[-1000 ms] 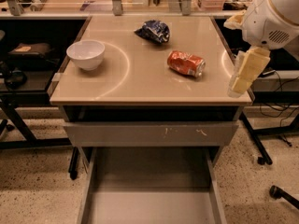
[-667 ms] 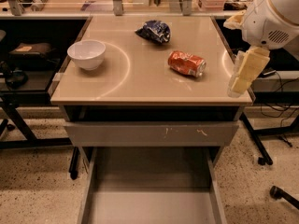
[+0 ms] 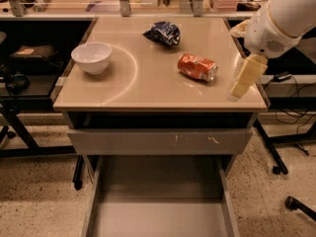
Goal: Place coke can into middle drawer
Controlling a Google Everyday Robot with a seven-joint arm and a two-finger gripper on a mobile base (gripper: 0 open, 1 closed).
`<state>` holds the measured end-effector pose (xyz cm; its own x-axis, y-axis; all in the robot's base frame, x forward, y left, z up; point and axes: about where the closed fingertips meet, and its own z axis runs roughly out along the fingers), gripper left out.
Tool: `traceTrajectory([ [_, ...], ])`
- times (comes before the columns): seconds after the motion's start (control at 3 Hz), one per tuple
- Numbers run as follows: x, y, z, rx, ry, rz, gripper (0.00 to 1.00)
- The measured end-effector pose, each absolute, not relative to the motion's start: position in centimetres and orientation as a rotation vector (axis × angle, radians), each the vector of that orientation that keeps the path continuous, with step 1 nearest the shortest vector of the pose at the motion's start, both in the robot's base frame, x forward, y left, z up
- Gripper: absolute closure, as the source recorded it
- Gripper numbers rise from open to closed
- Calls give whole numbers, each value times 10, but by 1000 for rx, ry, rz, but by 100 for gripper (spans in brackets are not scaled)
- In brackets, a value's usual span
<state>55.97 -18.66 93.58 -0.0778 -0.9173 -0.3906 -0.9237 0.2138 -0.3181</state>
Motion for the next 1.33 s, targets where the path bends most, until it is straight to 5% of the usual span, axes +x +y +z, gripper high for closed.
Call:
traceTrajectory([
  [1.33, 664, -170, 859, -1321, 2039, 407, 0],
])
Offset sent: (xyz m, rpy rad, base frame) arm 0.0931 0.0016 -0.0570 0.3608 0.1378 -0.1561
